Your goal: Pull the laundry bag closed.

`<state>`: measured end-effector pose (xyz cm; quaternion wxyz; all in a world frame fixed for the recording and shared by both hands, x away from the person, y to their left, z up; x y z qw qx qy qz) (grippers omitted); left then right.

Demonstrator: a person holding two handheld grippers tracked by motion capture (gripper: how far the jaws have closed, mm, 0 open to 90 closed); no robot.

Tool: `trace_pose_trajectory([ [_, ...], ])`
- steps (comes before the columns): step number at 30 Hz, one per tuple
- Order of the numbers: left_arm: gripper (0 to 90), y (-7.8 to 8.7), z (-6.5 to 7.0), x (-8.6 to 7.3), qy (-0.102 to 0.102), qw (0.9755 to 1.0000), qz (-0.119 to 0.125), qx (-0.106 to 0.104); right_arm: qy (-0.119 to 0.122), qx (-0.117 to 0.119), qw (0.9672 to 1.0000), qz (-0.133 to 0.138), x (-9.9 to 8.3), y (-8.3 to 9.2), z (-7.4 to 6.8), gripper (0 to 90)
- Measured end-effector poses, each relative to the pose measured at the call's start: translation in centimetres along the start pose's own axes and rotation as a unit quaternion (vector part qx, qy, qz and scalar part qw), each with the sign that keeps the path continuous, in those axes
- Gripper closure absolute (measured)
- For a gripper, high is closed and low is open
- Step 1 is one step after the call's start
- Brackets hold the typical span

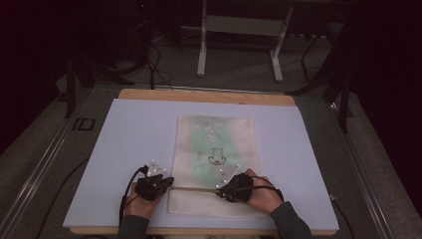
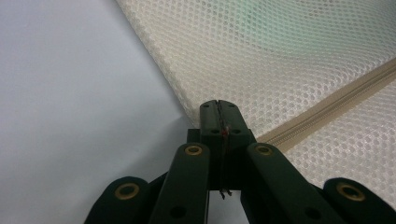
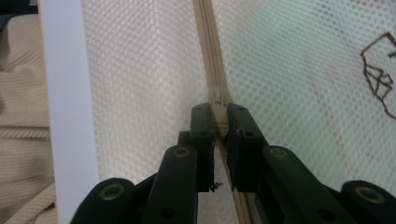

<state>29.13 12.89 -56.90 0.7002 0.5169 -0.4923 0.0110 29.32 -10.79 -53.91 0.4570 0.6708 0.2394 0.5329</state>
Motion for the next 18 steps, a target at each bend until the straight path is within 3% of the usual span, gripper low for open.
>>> trace_pose_trajectory([
  [18,89.5,0.0,0.0,0.0,0.000,1.0000,-0.001,0.001,-0.013,-0.006,0.9999,-0.001,-1.6,1.0,0.6,82.4],
])
Point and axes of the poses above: each handheld gripper's, and its own axes: y roughly backward along the jaws, x roughly out of its top, z roughly to its right, the point moved 5 cm from there along -y, roughly forward along the jaws, and after that the axes turned 12 degrees about -y, right-handed, at the moved point
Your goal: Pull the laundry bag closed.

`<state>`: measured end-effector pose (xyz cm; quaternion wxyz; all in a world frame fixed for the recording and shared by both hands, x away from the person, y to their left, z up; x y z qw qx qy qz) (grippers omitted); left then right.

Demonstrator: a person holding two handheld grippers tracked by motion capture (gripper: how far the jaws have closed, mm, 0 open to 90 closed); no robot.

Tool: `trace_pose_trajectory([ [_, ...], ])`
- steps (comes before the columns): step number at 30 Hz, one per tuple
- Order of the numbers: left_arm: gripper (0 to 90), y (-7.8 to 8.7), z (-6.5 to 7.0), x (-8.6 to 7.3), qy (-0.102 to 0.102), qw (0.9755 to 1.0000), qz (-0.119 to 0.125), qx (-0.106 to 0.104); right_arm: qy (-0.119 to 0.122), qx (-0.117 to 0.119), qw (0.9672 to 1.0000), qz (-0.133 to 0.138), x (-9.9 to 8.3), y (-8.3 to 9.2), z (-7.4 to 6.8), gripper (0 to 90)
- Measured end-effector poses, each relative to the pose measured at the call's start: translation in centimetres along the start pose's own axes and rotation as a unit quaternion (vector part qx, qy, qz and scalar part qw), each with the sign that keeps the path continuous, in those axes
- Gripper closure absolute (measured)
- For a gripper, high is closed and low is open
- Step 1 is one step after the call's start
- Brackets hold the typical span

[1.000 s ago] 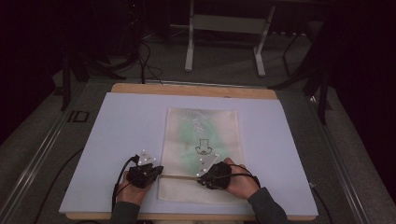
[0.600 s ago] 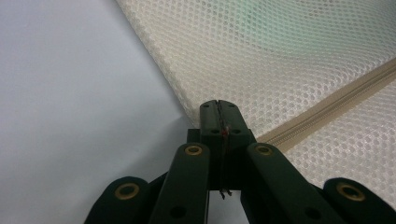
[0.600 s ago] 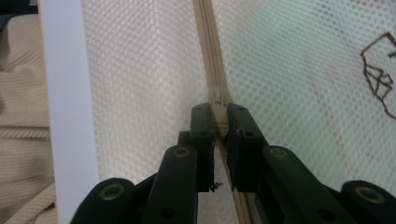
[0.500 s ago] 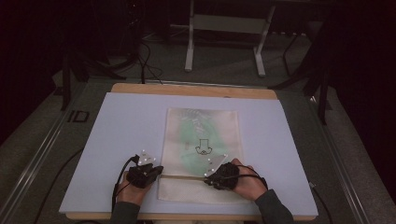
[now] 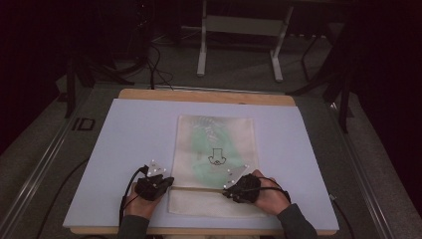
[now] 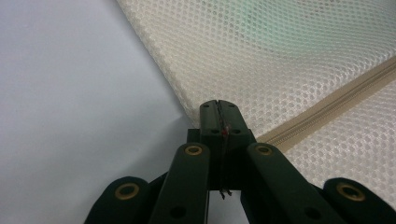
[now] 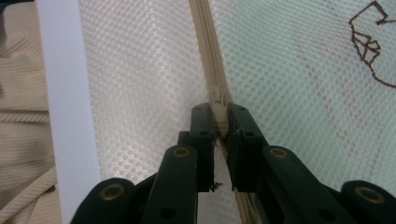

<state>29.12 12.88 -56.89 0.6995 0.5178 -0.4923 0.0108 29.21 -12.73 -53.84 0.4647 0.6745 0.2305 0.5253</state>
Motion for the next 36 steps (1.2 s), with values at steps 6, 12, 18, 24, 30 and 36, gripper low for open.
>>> trace_pose_trajectory([
  [6,89.5,0.0,0.0,0.0,0.000,1.0000,0.000,0.000,-0.004,-0.003,1.0000,0.001,-0.4,0.3,0.2,82.3],
  [12,89.6,0.0,0.0,0.0,0.000,1.0000,-0.001,0.000,-0.007,-0.001,1.0000,0.004,-0.7,0.5,0.3,82.4],
  [18,89.5,0.0,0.0,0.0,0.001,1.0000,0.000,0.000,-0.011,-0.005,0.9999,0.001,-1.1,0.8,0.5,82.4],
  [24,89.5,0.0,0.0,0.0,0.002,1.0000,0.000,0.000,-0.014,-0.008,0.9999,0.002,-1.6,1.2,0.7,82.3],
  [30,89.5,0.0,0.0,0.0,0.002,1.0000,-0.001,0.000,-0.016,-0.009,0.9998,0.003,-1.9,1.4,0.8,82.3],
  [36,89.5,0.0,0.0,0.0,0.001,1.0000,-0.001,0.000,-0.018,-0.011,0.9998,0.002,-2.1,1.4,1.0,82.3],
])
Point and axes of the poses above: each handheld gripper's, and its own axes: y roughly backward along the jaws, x roughly out of its top, z roughly to its right, the point moved 5 cm from there along -y, roughly forward along the jaws, and after that the axes turned 12 degrees about -y, right-handed, at the moved point
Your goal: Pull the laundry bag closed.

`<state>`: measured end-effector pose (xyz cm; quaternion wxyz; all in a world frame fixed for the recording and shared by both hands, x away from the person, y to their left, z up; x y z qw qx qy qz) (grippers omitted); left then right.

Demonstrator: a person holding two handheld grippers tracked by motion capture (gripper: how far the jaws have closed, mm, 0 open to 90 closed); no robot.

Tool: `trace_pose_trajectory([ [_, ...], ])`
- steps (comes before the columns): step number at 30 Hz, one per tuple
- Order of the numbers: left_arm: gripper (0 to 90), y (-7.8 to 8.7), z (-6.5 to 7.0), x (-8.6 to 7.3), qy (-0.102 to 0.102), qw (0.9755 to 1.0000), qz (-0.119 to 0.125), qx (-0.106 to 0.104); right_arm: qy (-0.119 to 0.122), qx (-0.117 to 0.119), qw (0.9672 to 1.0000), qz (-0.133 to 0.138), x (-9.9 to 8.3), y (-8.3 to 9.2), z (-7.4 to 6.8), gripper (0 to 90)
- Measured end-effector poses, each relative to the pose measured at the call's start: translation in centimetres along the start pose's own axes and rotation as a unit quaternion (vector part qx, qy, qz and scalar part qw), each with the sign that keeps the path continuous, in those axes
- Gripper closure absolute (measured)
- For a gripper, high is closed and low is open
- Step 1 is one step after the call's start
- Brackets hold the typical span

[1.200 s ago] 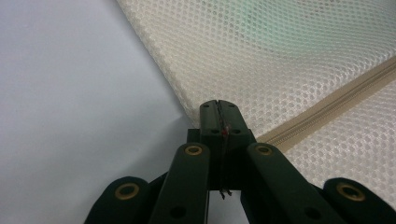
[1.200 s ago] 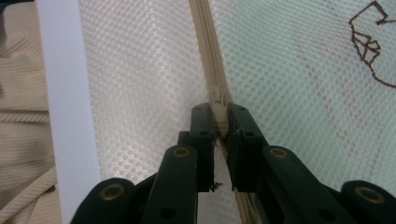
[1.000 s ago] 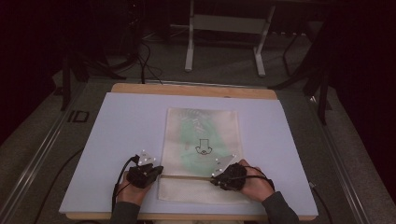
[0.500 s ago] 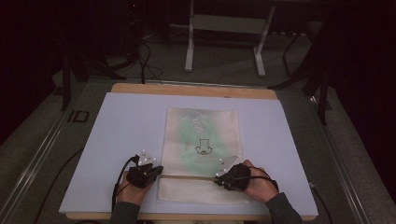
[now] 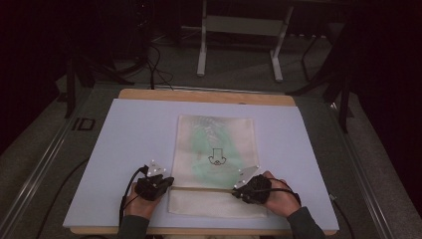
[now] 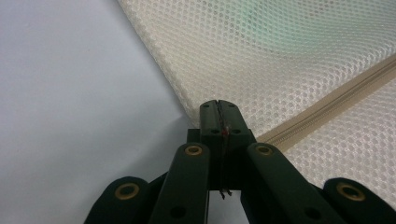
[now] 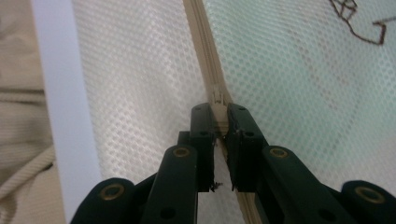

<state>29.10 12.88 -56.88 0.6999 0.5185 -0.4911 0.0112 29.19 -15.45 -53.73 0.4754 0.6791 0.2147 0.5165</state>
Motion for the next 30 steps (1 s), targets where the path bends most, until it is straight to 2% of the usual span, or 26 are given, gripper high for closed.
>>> trace_pose_trajectory([
  [30,89.5,0.0,0.0,0.0,-0.002,1.0000,-0.002,0.002,-0.027,0.001,0.9996,0.000,-2.1,0.7,1.0,82.3],
])
Point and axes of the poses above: each handheld gripper's, and its own axes: y roughly backward along the jaws, x roughly out of its top, z roughly to its right, the point moved 5 cm from there along -y, roughly forward along the jaws, and after that the axes turned 12 degrees about -y, right-handed, at the moved point
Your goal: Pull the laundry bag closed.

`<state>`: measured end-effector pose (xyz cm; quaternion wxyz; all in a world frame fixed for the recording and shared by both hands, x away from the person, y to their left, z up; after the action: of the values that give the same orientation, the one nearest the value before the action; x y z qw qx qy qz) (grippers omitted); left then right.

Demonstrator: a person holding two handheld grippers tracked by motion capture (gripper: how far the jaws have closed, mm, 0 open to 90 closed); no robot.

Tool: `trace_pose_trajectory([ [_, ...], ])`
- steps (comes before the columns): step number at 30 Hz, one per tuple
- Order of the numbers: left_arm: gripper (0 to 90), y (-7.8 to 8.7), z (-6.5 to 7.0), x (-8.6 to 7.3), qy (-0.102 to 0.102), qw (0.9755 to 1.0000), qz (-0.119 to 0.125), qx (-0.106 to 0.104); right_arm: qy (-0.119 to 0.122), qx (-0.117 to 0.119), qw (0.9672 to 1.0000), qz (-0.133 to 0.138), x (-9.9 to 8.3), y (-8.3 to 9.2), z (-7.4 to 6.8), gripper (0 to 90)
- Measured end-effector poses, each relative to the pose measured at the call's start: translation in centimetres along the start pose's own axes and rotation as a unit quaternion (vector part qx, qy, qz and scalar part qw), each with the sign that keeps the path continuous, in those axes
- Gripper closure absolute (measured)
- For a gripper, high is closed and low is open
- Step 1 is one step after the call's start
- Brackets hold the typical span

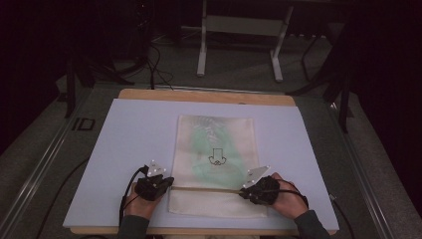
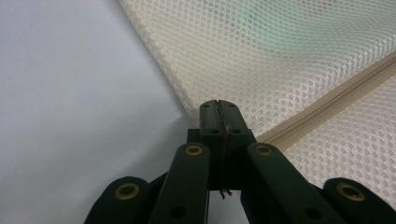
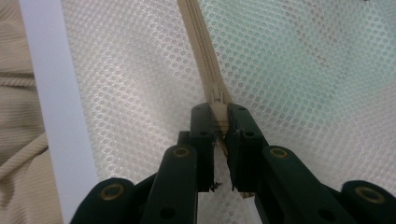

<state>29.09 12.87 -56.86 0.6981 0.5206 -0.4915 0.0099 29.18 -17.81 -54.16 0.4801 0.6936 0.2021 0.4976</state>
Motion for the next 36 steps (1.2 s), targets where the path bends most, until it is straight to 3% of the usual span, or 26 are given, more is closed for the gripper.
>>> trace_pose_trajectory([
  [36,89.5,0.0,0.0,0.0,0.001,1.0000,0.000,0.001,-0.040,-0.019,0.9990,-0.001,-3.3,1.6,1.8,82.2],
])
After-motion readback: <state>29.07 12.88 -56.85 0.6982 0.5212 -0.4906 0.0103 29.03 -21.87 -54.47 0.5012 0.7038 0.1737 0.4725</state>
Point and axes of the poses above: each handheld gripper's, and its own axes: y roughly backward along the jaws, x roughly out of its top, z roughly to its right, the point moved 5 cm from there along -y, roughly forward along the jaws, and after that the axes turned 12 degrees about -y, right-handed, at the moved point
